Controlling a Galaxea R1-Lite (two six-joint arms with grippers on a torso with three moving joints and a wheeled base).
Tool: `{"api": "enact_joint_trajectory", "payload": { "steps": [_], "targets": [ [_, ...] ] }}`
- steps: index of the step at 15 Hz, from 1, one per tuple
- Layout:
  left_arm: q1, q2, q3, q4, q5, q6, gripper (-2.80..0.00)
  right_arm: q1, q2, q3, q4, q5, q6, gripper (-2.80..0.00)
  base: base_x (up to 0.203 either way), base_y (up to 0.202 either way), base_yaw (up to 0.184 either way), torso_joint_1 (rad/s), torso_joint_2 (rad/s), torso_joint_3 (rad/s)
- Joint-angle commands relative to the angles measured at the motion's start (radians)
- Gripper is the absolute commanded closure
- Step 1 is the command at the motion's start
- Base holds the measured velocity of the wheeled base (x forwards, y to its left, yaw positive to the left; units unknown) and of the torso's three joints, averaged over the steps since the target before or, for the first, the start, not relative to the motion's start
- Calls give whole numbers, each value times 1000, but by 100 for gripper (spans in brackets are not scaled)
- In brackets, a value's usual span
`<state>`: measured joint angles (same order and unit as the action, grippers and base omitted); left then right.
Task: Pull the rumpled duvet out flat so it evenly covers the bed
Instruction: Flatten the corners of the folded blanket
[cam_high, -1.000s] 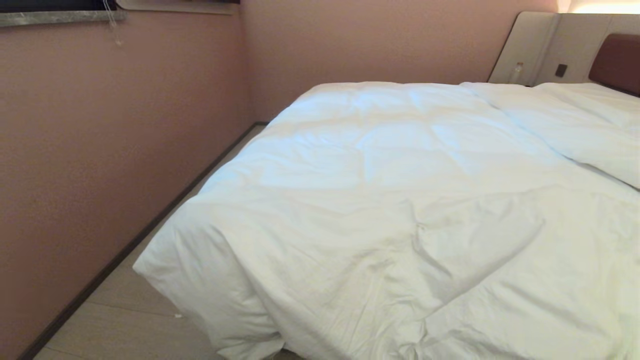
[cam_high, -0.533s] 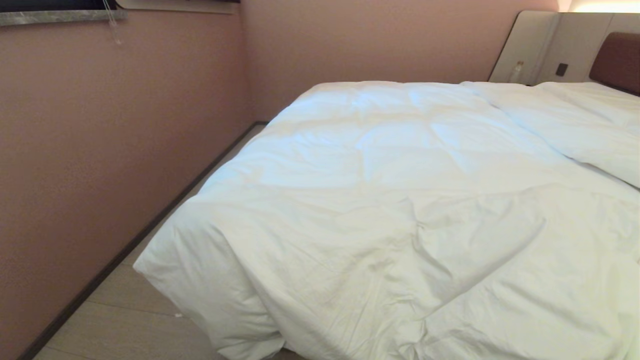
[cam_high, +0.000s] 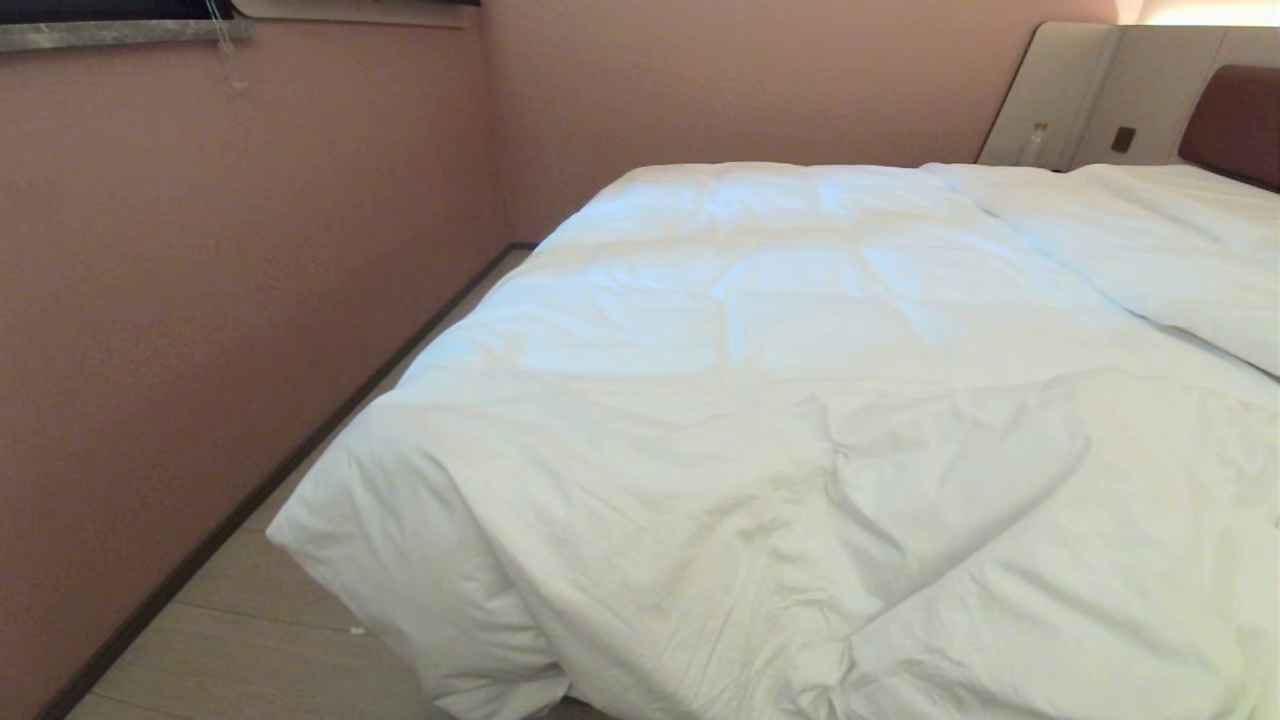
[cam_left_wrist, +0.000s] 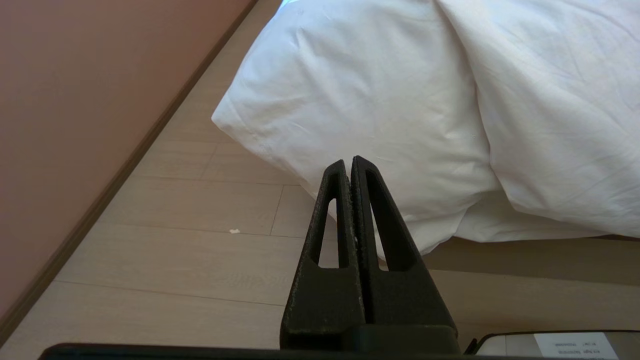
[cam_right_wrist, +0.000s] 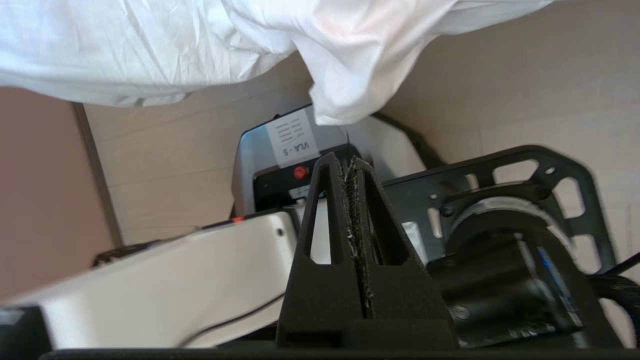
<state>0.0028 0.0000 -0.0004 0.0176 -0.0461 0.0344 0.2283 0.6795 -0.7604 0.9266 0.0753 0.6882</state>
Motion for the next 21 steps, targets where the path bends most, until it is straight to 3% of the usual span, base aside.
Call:
{"api": "enact_joint_trajectory", "payload": {
  "steps": [1,6,8,10,11,17,21],
  "targets": [
    [0,0,0,-1,0,1,0,-2,-69,3,10,-5,-44,0,0,0,0,0,0,0],
    [0,0,0,-2,0,4,0,-55,-139,-173,171,-70,-52,0,0,0,0,0,0,0],
    [0,0,0,-1,0,4,0,-147,-175,-217,227,-73,-68,0,0,0,0,0,0,0],
    [0,0,0,-1,0,4,0,-266,-256,-239,255,-76,-141,0,0,0,0,0,0,0],
    [0,0,0,-1,0,3,0,-283,-301,-237,258,-76,-184,0,0,0,0,0,0,0],
    [0,0,0,-2,0,4,0,-257,-505,-201,229,-123,-287,0,0,0,0,0,0,0],
    [0,0,0,-2,2,4,0,-251,-659,-107,119,-150,-345,0,0,0,0,0,0,0]
  ]
}}
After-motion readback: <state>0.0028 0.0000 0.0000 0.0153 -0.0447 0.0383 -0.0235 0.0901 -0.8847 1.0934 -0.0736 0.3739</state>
